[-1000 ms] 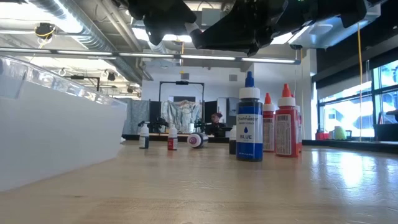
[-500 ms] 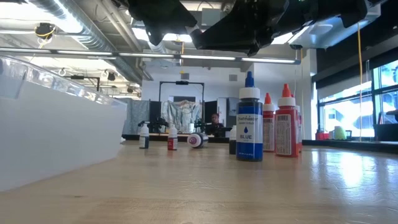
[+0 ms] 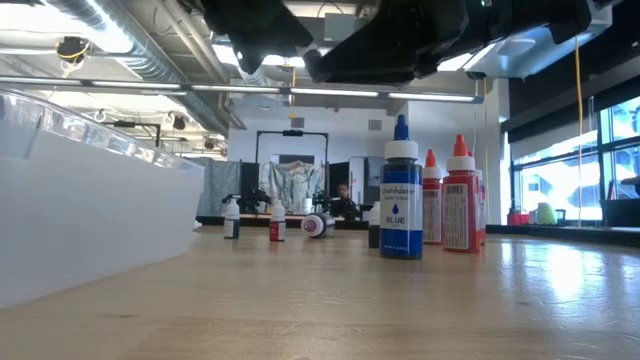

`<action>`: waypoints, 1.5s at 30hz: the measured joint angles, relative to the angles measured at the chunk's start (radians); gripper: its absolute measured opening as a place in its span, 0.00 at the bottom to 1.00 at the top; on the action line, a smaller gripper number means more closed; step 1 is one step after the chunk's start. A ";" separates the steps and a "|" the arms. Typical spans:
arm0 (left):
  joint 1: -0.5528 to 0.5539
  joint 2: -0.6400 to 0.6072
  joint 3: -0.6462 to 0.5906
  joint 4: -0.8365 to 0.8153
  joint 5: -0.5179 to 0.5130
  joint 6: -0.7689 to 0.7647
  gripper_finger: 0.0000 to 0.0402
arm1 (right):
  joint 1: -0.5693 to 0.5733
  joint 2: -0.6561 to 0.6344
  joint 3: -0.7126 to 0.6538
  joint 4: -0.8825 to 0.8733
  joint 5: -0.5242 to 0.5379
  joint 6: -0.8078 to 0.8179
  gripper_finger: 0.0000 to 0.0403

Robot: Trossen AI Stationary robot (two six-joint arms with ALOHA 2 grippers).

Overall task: Pick & Place food coloring
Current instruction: Put the small red food coloring bottle into the bin

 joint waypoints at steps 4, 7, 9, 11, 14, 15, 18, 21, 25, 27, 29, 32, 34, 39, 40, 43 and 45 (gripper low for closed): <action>-0.009 -0.016 -0.001 -0.081 0.026 -0.032 0.16 | 0.000 -0.041 0.000 -0.078 0.020 0.008 0.63; -0.024 -0.022 -0.001 -0.125 0.040 -0.071 0.16 | 0.003 -0.090 0.000 -0.173 0.006 0.030 0.65; -0.040 -0.030 -0.001 -0.167 0.046 -0.092 0.16 | 0.006 -0.123 0.000 -0.239 0.005 0.060 0.65; -0.056 -0.030 -0.001 -0.199 0.045 -0.118 0.16 | 0.012 -0.157 -0.013 -0.271 0.005 0.082 0.66; -0.081 -0.035 -0.001 -0.280 0.045 -0.187 0.16 | 0.029 -0.222 -0.063 -0.250 0.005 0.085 0.66; -0.087 -0.036 -0.001 -0.297 0.045 -0.215 0.16 | 0.036 -0.245 -0.085 -0.226 0.005 0.086 0.66; -0.106 -0.036 -0.001 -0.363 0.051 -0.287 0.16 | 0.054 -0.322 -0.165 -0.153 0.005 0.083 0.66; -0.126 -0.036 -0.001 -0.398 0.066 -0.343 0.16 | 0.066 -0.389 -0.244 -0.087 0.005 0.084 0.66; -0.157 -0.037 -0.001 -0.433 0.069 -0.434 0.16 | 0.072 -0.453 -0.320 -0.009 0.006 0.087 0.66; -0.175 -0.036 -0.001 -0.457 0.060 -0.473 0.16 | 0.072 -0.468 -0.346 0.036 0.006 0.087 0.66; -0.190 -0.036 -0.001 -0.473 0.036 -0.509 0.16 | 0.072 -0.477 -0.367 0.071 0.006 0.087 0.66; -0.213 -0.036 -0.001 -0.522 -0.018 -0.538 0.16 | 0.072 -0.477 -0.381 0.089 0.006 0.087 0.66; -0.228 -0.036 -0.001 -0.549 -0.047 -0.562 0.16 | 0.072 -0.474 -0.381 0.090 0.006 0.088 0.66; -0.253 -0.008 -0.001 -0.568 -0.095 -0.602 0.16 | 0.072 -0.473 -0.381 0.089 0.006 0.110 0.66; -0.257 0.002 -0.001 -0.568 -0.111 -0.605 0.16 | 0.072 -0.473 -0.381 0.087 0.006 0.110 0.66; -0.265 0.036 -0.001 -0.568 -0.119 -0.623 0.16 | 0.072 -0.473 -0.381 0.088 0.006 0.111 0.66; -0.270 0.060 -0.001 -0.568 -0.117 -0.642 0.16 | 0.072 -0.473 -0.381 0.088 0.005 0.111 0.66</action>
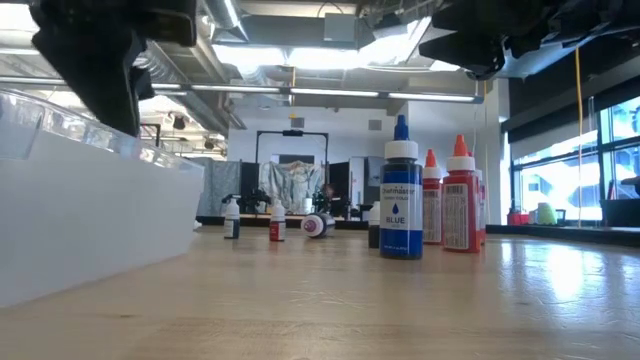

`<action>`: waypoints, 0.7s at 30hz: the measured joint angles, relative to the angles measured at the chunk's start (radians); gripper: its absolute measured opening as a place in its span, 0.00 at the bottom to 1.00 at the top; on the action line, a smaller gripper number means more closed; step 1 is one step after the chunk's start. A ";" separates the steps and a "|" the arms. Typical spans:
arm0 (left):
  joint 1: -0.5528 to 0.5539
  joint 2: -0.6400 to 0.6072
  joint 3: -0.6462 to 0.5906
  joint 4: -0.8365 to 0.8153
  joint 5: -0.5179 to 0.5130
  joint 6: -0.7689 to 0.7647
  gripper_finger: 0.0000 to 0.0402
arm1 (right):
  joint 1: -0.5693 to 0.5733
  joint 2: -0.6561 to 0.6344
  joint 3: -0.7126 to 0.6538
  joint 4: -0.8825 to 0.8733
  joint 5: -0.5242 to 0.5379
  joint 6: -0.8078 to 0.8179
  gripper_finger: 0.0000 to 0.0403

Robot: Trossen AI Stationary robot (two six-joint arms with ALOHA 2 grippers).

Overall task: Pick & Place food coloring
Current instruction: Put the small red food coloring bottle into the bin

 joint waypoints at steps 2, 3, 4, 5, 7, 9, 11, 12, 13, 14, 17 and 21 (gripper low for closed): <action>-0.006 0.025 0.000 -0.001 0.001 -0.018 0.16 | 0.000 0.000 0.000 0.000 0.000 0.002 0.66; -0.007 0.036 0.000 -0.001 0.002 -0.024 0.16 | 0.000 0.000 0.000 0.000 0.000 0.002 0.66; -0.009 0.047 0.000 -0.004 0.002 -0.033 0.16 | 0.000 0.000 0.000 0.000 0.000 0.002 0.66; -0.011 0.058 0.000 -0.010 0.002 -0.039 0.16 | 0.000 0.000 0.000 0.000 0.000 0.002 0.66; -0.012 0.077 0.000 -0.019 0.001 -0.040 0.16 | 0.000 0.000 0.000 0.000 0.000 0.002 0.66; -0.012 0.089 0.000 -0.030 -0.009 -0.040 0.16 | 0.000 0.000 0.000 0.000 0.000 0.002 0.66; -0.011 0.100 0.000 -0.033 -0.025 -0.040 0.16 | 0.000 0.000 0.000 0.000 0.000 0.003 0.66; -0.011 0.103 0.000 -0.036 -0.030 -0.040 0.16 | 0.000 0.000 0.000 0.000 0.000 0.003 0.66; -0.011 0.107 0.000 -0.035 -0.031 -0.040 0.16 | 0.000 0.000 0.000 0.000 0.000 0.003 0.66; -0.011 0.111 0.000 -0.035 -0.031 -0.040 0.16 | 0.000 0.000 0.000 0.000 0.000 0.003 0.66; -0.010 0.122 0.000 -0.036 -0.031 -0.040 0.16 | 0.000 0.000 0.000 0.000 0.000 0.002 0.66; -0.010 0.129 0.000 -0.043 -0.029 -0.060 0.16 | 0.000 0.000 0.000 -0.001 0.000 0.002 0.66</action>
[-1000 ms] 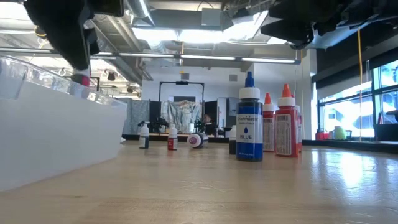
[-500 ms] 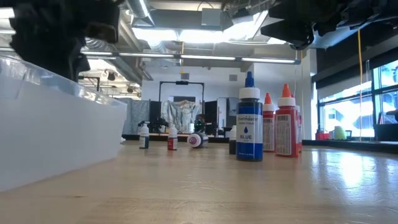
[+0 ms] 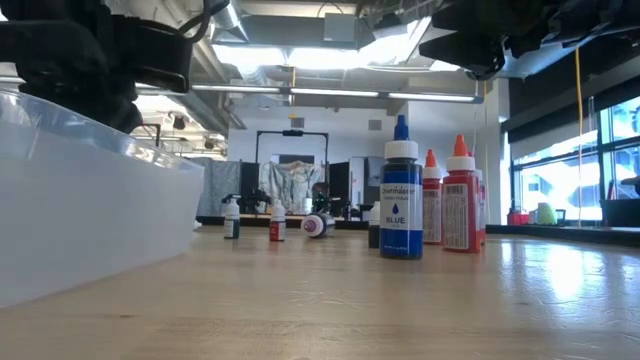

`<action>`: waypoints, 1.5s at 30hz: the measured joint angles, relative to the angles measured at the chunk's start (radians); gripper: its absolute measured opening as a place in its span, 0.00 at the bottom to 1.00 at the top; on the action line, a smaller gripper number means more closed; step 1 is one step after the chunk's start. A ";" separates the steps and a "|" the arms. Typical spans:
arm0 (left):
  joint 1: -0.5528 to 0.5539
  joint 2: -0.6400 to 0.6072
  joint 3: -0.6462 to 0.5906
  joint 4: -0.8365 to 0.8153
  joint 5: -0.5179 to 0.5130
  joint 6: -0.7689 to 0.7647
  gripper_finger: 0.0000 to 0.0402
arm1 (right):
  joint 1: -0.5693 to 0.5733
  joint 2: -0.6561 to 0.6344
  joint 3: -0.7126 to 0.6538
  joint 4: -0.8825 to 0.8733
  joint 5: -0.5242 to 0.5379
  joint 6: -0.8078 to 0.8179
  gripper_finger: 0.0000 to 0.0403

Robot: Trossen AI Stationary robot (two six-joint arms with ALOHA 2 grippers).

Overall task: Pick & Place food coloring
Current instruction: Put the small red food coloring bottle into the bin

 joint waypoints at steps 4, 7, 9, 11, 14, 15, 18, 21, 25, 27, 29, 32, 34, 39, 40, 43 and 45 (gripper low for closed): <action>0.000 0.000 0.000 -0.017 0.001 -0.006 0.16 | 0.000 0.000 0.000 0.000 0.000 -0.001 0.66; 0.000 0.000 0.000 -0.020 0.007 -0.005 0.16 | 0.000 0.000 0.000 0.000 0.000 -0.002 0.66; 0.000 0.000 0.000 -0.020 0.013 -0.005 0.16 | 0.000 0.000 0.000 0.000 0.000 -0.002 0.66; 0.000 0.000 0.000 -0.020 0.022 -0.005 0.16 | 0.000 0.000 0.000 0.000 0.000 -0.002 0.66; 0.000 0.000 0.000 -0.020 0.033 -0.003 0.16 | 0.000 0.000 0.000 0.000 0.000 -0.002 0.66; 0.000 0.000 0.000 -0.020 0.030 -0.003 0.16 | 0.000 0.000 0.001 0.000 0.000 -0.002 0.66; 0.000 0.000 0.000 -0.020 0.023 -0.003 0.16 | 0.000 0.000 0.001 0.000 0.000 -0.003 0.66; 0.000 0.000 0.000 -0.020 0.022 -0.003 0.16 | 0.000 0.000 0.001 0.000 0.000 -0.003 0.66; 0.000 0.000 0.000 -0.020 0.022 -0.003 0.16 | 0.000 0.000 0.001 -0.001 0.000 -0.003 0.66; 0.000 0.000 0.000 -0.020 0.022 -0.003 0.17 | 0.000 0.000 0.001 -0.001 0.000 -0.003 0.66; 0.000 0.000 0.000 -0.020 0.022 -0.003 0.18 | 0.000 0.000 0.001 -0.001 0.000 -0.003 0.66; 0.000 0.000 0.000 -0.020 0.022 -0.003 0.20 | 0.000 0.000 0.001 -0.001 0.000 -0.003 0.66; 0.000 0.000 0.000 -0.020 0.022 -0.003 0.22 | 0.000 0.000 0.001 -0.001 -0.001 -0.003 0.66; 0.000 -0.001 0.000 -0.020 0.023 -0.003 0.26 | 0.000 0.000 0.001 -0.002 -0.001 -0.003 0.66; 0.000 -0.001 0.000 -0.020 0.023 -0.003 0.26 | 0.000 0.000 0.001 -0.004 -0.001 -0.003 0.66; 0.000 -0.001 0.000 -0.020 0.025 0.012 0.28 | 0.000 0.001 0.001 -0.007 -0.001 -0.003 0.66; 0.000 -0.004 0.000 -0.020 0.029 0.022 0.29 | 0.000 0.001 0.001 -0.007 -0.001 -0.003 0.66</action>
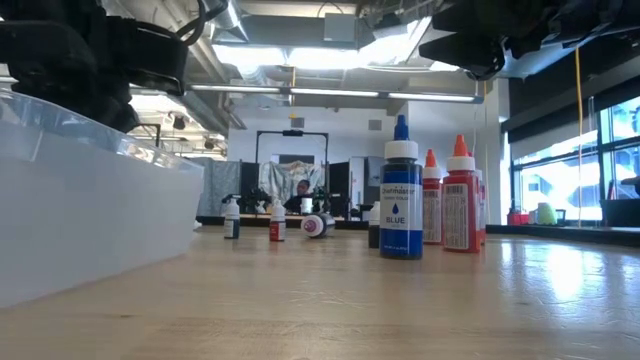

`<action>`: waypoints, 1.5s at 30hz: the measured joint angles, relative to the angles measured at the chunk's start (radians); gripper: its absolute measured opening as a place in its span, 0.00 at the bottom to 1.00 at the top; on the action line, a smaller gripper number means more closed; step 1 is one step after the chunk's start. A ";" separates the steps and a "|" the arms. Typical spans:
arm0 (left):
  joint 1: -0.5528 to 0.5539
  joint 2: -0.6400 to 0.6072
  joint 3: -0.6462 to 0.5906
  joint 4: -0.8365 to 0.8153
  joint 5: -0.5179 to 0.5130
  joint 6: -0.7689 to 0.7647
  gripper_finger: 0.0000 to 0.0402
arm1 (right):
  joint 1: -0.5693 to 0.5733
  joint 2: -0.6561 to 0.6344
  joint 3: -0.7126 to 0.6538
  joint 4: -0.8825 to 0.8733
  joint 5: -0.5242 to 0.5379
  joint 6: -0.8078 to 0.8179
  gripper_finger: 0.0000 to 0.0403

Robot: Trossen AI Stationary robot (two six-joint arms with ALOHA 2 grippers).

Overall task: Pick & Place food coloring
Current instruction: Put the small red food coloring bottle into the bin, then put the small black food coloring bottle into the bin

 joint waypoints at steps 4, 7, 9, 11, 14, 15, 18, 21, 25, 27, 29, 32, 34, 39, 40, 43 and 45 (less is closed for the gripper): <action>0.000 -0.030 0.000 0.000 0.004 0.000 0.30 | 0.000 0.000 0.000 0.000 0.000 0.000 0.66; 0.000 -0.063 0.000 0.002 0.002 0.001 0.29 | 0.000 0.000 0.000 0.000 0.000 0.000 0.66; 0.001 -0.087 0.000 0.002 -0.010 0.002 0.29 | 0.000 0.000 0.000 0.000 0.000 0.000 0.66; 0.001 -0.112 0.000 0.005 -0.038 0.002 0.29 | 0.000 0.000 0.000 0.000 0.000 0.000 0.66; 0.001 -0.144 0.000 0.012 -0.110 0.002 0.29 | 0.000 0.000 0.000 0.000 0.000 0.000 0.66; 0.001 -0.152 0.000 0.023 -0.141 0.002 0.29 | 0.000 0.000 0.000 0.000 0.000 0.000 0.66; 0.001 -0.170 0.000 0.076 -0.244 0.002 0.29 | 0.000 0.000 0.000 0.000 0.000 0.000 0.66; 0.007 -0.174 0.000 0.127 -0.346 0.044 0.30 | 0.000 0.000 0.000 0.000 0.000 -0.001 0.66; 0.053 -0.174 0.000 0.148 -0.330 0.146 0.31 | 0.000 0.000 0.000 0.000 0.000 -0.002 0.66; 0.083 -0.174 0.000 0.151 -0.320 0.144 0.31 | 0.000 0.000 0.000 0.000 0.000 -0.003 0.66; 0.115 -0.174 0.000 0.155 -0.306 0.148 0.31 | 0.000 0.000 0.000 0.000 0.000 -0.003 0.66; 0.159 -0.174 0.000 0.156 -0.254 0.171 0.35 | 0.000 0.000 0.000 -0.001 0.000 -0.004 0.66; 0.187 -0.174 0.000 0.156 -0.224 0.191 0.39 | 0.000 0.000 0.000 -0.001 0.000 -0.004 0.66; 0.240 -0.174 0.000 0.157 -0.237 0.256 0.50 | 0.000 0.000 0.000 -0.010 0.000 -0.006 0.66; 0.249 -0.174 0.000 0.160 -0.241 0.257 0.51 | 0.000 0.000 0.000 -0.013 0.000 -0.007 0.66; 0.269 -0.173 0.000 0.170 -0.231 0.261 0.53 | 0.000 0.000 0.000 -0.014 0.000 -0.008 0.66; 0.276 -0.173 0.000 0.176 -0.216 0.275 0.54 | 0.000 0.000 0.000 -0.020 0.000 -0.008 0.66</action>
